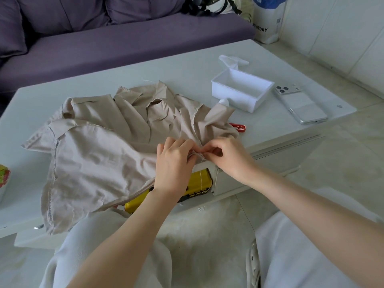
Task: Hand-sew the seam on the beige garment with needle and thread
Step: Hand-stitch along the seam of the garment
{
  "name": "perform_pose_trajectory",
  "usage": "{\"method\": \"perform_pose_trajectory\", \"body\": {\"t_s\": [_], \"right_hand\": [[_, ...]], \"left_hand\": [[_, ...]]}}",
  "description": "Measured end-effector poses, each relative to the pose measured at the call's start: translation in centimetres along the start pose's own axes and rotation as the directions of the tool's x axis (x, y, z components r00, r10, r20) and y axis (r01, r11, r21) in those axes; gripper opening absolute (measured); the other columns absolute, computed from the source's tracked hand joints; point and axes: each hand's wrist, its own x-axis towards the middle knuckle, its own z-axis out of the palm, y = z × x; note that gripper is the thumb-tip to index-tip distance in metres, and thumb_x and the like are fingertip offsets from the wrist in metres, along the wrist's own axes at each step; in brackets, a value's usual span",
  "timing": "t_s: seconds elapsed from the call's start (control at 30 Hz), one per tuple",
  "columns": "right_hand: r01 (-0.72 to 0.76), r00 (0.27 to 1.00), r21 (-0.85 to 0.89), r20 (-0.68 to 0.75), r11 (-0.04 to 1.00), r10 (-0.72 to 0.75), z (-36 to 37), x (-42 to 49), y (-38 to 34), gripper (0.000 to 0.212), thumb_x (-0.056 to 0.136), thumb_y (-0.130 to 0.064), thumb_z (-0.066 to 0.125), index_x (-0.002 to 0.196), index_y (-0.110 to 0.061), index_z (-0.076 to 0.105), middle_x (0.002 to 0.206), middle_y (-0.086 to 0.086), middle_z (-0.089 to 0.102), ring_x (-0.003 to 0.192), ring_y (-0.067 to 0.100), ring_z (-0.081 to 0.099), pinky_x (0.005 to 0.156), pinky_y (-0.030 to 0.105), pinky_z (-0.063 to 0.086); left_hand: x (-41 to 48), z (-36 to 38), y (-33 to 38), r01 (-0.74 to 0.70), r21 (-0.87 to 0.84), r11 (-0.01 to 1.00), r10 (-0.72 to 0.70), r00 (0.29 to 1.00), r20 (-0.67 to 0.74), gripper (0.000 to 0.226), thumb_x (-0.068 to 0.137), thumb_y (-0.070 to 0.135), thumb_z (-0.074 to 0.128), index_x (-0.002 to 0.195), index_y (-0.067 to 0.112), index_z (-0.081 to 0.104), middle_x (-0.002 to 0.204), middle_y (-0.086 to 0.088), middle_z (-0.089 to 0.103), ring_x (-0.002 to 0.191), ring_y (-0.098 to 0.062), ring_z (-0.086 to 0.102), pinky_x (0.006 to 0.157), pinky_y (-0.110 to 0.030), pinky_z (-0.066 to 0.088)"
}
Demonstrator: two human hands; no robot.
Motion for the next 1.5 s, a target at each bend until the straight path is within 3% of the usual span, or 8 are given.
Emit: {"method": "perform_pose_trajectory", "body": {"t_s": [0.33, 0.47, 0.6, 0.77, 0.97, 1.23, 1.37, 1.5], "right_hand": [[0.019, 1.000, -0.047, 0.020, 0.999, -0.018, 0.1, -0.1, 0.2, 0.015, 0.089, -0.016, 0.062, 0.100, -0.011, 0.072, 0.084, -0.017, 0.056, 0.077, 0.001, 0.056, 0.072, 0.011, 0.044], [0.249, 0.938, -0.328, -0.152, 0.911, -0.311, -0.2, -0.6, -0.4, 0.017, 0.088, -0.013, 0.062, 0.103, -0.007, 0.067, 0.102, 0.005, 0.061, 0.102, 0.012, 0.046, 0.088, 0.025, 0.037], [0.406, 0.856, -0.439, -0.126, 0.802, -0.502, -0.4, -1.2, -1.2, 0.013, 0.087, -0.024, 0.059, 0.090, -0.012, 0.063, 0.090, -0.001, 0.056, 0.088, 0.014, 0.050, 0.081, 0.036, 0.046], [0.212, 0.956, -0.440, -0.094, 0.873, -0.279, 0.8, -1.3, -0.9, 0.037, 0.078, -0.042, 0.060, 0.092, -0.007, 0.057, 0.089, 0.004, 0.056, 0.075, 0.019, 0.057, 0.057, 0.024, 0.040], [0.172, 0.969, -0.376, -0.100, 0.911, -0.224, 0.7, -0.9, -0.4, 0.007, 0.086, -0.008, 0.063, 0.089, -0.003, 0.059, 0.089, 0.008, 0.060, 0.077, 0.018, 0.053, 0.056, 0.012, 0.025], [0.244, 0.911, -0.495, -0.177, 0.834, -0.372, 0.3, -0.3, 0.1, 0.020, 0.071, 0.002, 0.076, 0.079, -0.007, 0.060, 0.081, 0.006, 0.061, 0.077, 0.025, 0.061, 0.056, 0.022, 0.036], [0.411, 0.846, -0.480, -0.116, 0.775, -0.520, 0.0, -0.1, 0.2, 0.024, 0.073, 0.015, 0.064, 0.080, -0.007, 0.058, 0.085, 0.005, 0.054, 0.080, 0.017, 0.051, 0.065, 0.044, 0.051], [0.511, 0.828, -0.482, 0.052, 0.712, -0.559, 0.1, -0.5, 0.3, 0.026, 0.072, 0.017, 0.064, 0.087, -0.004, 0.063, 0.088, 0.007, 0.054, 0.081, 0.015, 0.046, 0.066, 0.022, 0.038]], "left_hand": [[0.0, 0.1, -0.1, 0.024, -0.009, 1.000, -0.024, 0.999, 0.033, 0.010, 0.075, 0.012, 0.076, 0.079, 0.018, 0.069, 0.074, 0.006, 0.064, 0.076, -0.018, 0.045, 0.066, -0.025, 0.016], [0.2, 0.0, -0.3, 0.055, -0.006, 0.998, -0.054, 0.998, 0.030, 0.006, 0.080, 0.012, 0.072, 0.083, 0.017, 0.070, 0.072, 0.007, 0.059, 0.076, -0.015, 0.040, 0.066, -0.028, 0.017], [0.4, -0.2, -0.2, 0.074, -0.026, 0.997, -0.072, 0.995, 0.075, 0.009, 0.086, 0.007, 0.064, 0.082, 0.014, 0.068, 0.071, 0.010, 0.042, 0.076, -0.018, 0.038, 0.070, -0.030, 0.024], [0.5, -0.1, -0.1, 0.080, -0.049, 0.996, -0.076, 0.994, 0.083, 0.028, 0.086, 0.001, 0.061, 0.097, 0.023, 0.074, 0.075, 0.007, 0.047, 0.078, -0.018, 0.040, 0.067, -0.028, 0.018], [0.5, -0.1, 0.0, 0.079, -0.032, 0.996, -0.076, 0.993, 0.090, 0.017, 0.088, 0.008, 0.063, 0.096, 0.020, 0.072, 0.079, 0.007, 0.052, 0.081, -0.017, 0.041, 0.069, -0.027, 0.018], [0.6, 0.2, -0.1, 0.102, -0.010, 0.995, -0.100, 0.988, 0.121, 0.011, 0.092, 0.015, 0.059, 0.095, 0.013, 0.070, 0.081, 0.005, 0.055, 0.083, -0.018, 0.039, 0.072, -0.025, 0.019], [0.7, 0.0, -0.1, 0.140, -0.013, 0.990, -0.137, 0.983, 0.124, 0.013, 0.092, 0.013, 0.058, 0.093, 0.015, 0.070, 0.079, 0.011, 0.049, 0.085, -0.020, 0.042, 0.075, -0.029, 0.025], [0.8, -0.3, 0.0, 0.185, -0.037, 0.982, -0.178, 0.975, 0.132, 0.016, 0.091, 0.008, 0.055, 0.088, 0.013, 0.070, 0.078, 0.010, 0.048, 0.084, -0.018, 0.039, 0.075, -0.027, 0.023]]}}
